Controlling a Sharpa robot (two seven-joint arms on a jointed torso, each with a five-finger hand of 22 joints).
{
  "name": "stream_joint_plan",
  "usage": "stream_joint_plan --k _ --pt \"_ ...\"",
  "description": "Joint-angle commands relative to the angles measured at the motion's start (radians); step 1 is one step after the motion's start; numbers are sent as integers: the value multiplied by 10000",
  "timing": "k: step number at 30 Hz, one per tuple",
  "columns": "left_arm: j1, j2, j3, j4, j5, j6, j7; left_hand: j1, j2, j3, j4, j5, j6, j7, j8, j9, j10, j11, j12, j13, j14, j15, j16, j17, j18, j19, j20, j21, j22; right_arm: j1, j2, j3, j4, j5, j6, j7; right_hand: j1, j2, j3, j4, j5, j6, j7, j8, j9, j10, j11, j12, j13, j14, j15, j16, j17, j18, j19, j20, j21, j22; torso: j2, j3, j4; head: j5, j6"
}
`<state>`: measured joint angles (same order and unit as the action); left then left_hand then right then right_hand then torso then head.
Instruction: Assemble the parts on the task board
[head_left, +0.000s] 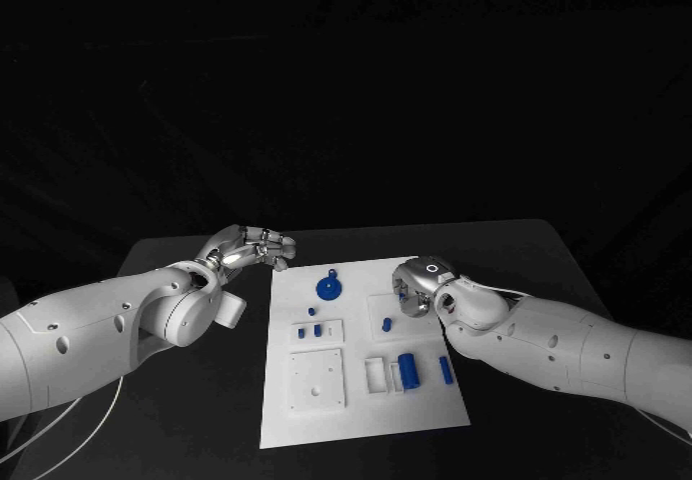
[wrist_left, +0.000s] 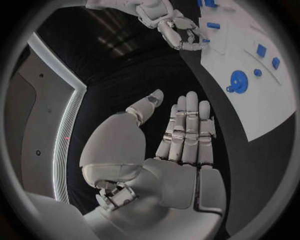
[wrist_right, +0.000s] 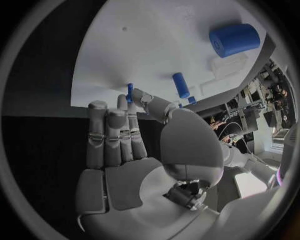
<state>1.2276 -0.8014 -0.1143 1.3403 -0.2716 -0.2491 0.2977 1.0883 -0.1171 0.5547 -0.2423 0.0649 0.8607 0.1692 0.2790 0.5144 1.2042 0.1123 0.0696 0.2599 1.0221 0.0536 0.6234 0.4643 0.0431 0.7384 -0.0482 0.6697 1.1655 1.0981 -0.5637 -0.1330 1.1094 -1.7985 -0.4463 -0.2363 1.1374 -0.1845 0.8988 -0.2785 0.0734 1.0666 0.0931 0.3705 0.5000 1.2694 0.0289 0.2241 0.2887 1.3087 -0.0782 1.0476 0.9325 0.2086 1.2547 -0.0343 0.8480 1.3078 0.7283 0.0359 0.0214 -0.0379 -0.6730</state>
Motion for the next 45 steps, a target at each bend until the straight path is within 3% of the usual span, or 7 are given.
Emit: stream_joint_plan --k 1,15,20,27,36,40,45 --pt "11 15 8 16 111 17 114 -55 46 -55 -7 49 -53 5 69 -13 -5 0 22 -11 91 0 -71 11 40 70 30 -68 13 43 -47 63 80 27 -168 16 -55 -47 70 -10 -53 86 -17 56 15 478 -22 -37 109 6 -59 48 15 532 1 -50 58 228 -3 -7 -7 3 -1" --pt "11 -10 8 -34 112 -50 127 -56 48 -55 -13 52 -64 7 70 -18 -14 2 20 -14 89 1 -99 34 42 76 28 -77 18 50 -792 606 1725 639 -154 63 -71 -68 102 8 -46 101 -22 52 30 510 -30 -56 131 11 -67 70 48 532 11 -61 89 225 -14 -12 -17 108 9" --pt "11 1 8 -71 115 -113 171 -57 48 -55 -14 56 -67 8 71 -20 -15 3 20 -15 91 1 -108 44 43 80 28 -80 20 49 -775 638 2271 821 -177 170 -84 -62 112 16 -19 98 -21 45 35 513 -30 -71 138 7 -67 74 61 532 10 -65 98 223 -22 -19 -10 203 47" --pt "13 38 9 -132 190 -224 212 -59 44 -56 -15 58 -68 8 74 -21 -13 2 21 -15 95 1 -116 54 44 84 27 -83 23 39 -296 631 2662 731 -20 271 -97 -50 118 13 20 88 -17 34 40 511 -28 -91 146 1 -65 77 75 532 8 -70 108 220 0 -10 9 566 20" --pt "16 242 11 -325 387 -301 197 -59 53 -52 -13 61 -67 7 80 -23 -9 1 25 -16 106 -2 -129 75 46 94 26 -87 27 -248 419 342 2390 597 153 390 -127 -21 109 1 89 76 -12 20 52 512 -23 -122 161 -9 -60 78 95 532 -1 -75 122 217 -17 -49 45 1097 -107" --pt "17 299 11 -398 429 -340 207 -58 51 -51 -15 61 -67 6 82 -23 -8 0 26 -16 108 -2 -135 82 47 96 26 -89 28 -300 641 -27 2402 420 254 422 -133 -6 106 -14 137 72 -11 14 61 514 -22 -139 170 -15 -59 76 104 532 -7 -78 128 215 -10 -28 15 1351 -193" --pt "18 339 11 -411 430 -330 210 -55 49 -50 -18 61 -67 6 85 -24 -7 -1 27 -16 110 -3 -141 89 48 98 25 -92 29 -404 820 -266 2326 233 325 405 -139 -1 102 -22 167 70 -10 11 66 516 -21 -150 176 -17 -58 75 111 532 -9 -80 133 214 4 -32 30 1586 -303"
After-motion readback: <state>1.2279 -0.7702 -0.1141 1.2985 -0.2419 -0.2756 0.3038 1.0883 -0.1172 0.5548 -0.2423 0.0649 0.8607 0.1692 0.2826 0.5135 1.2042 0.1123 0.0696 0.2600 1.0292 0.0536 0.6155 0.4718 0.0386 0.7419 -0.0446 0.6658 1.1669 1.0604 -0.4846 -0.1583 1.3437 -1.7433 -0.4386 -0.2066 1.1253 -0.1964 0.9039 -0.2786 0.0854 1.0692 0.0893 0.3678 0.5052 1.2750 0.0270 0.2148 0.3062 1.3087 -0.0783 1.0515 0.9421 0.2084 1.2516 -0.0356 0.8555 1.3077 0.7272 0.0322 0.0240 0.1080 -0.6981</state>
